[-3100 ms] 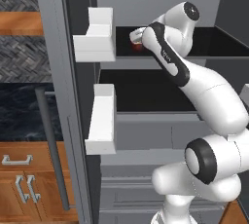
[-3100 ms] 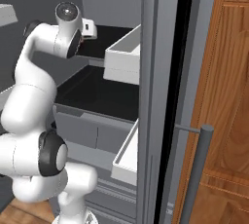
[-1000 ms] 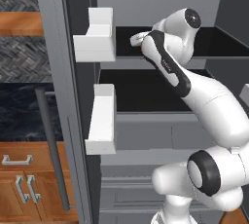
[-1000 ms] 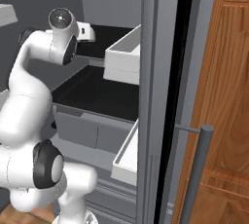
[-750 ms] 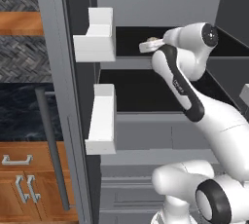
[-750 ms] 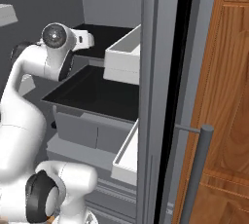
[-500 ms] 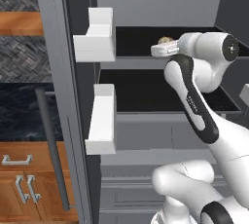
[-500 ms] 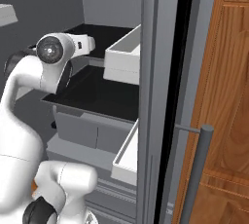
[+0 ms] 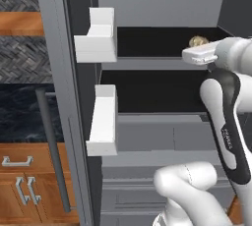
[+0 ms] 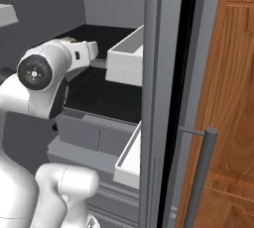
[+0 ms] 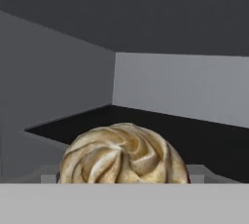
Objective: Take the cupcakes from the fridge and place them on the empty tray on the dining counter.
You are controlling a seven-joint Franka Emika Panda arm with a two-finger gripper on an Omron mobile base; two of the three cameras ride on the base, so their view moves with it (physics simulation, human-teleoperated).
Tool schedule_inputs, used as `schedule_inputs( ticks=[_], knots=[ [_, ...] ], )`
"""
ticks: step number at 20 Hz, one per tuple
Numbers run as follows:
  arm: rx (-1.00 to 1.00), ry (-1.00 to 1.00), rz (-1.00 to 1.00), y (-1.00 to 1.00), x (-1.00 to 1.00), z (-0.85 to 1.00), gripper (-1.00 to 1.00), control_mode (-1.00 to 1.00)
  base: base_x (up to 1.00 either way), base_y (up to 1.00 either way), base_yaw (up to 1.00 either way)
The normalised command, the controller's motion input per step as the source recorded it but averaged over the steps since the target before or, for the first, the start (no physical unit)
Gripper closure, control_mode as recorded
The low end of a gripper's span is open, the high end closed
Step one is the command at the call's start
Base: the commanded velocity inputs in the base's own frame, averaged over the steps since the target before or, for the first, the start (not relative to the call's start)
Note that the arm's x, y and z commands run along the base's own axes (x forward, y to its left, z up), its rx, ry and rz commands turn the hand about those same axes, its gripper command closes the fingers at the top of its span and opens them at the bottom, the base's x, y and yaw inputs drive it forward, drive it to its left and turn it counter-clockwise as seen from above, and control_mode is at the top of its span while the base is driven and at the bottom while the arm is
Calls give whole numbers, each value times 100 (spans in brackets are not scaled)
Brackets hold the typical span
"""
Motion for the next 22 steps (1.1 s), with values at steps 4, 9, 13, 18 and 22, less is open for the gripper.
schedule_inputs(
  ticks=[4, 9, 13, 18, 22],
  knots=[
    [0, -1, -10, -25, -100, 4, 100, -100, 0, 0, 0],
    [0, -1, -2, -6, -20, 0, 100, 100, -80, -18, -8],
    [0, 0, 0, 0, 0, 0, 100, 100, -100, -8, -8],
    [0, 0, 0, 0, 0, 0, 100, 100, -100, 0, -4],
    [0, 0, 0, 0, 0, 0, 100, 100, -100, 0, 0]
  ],
)
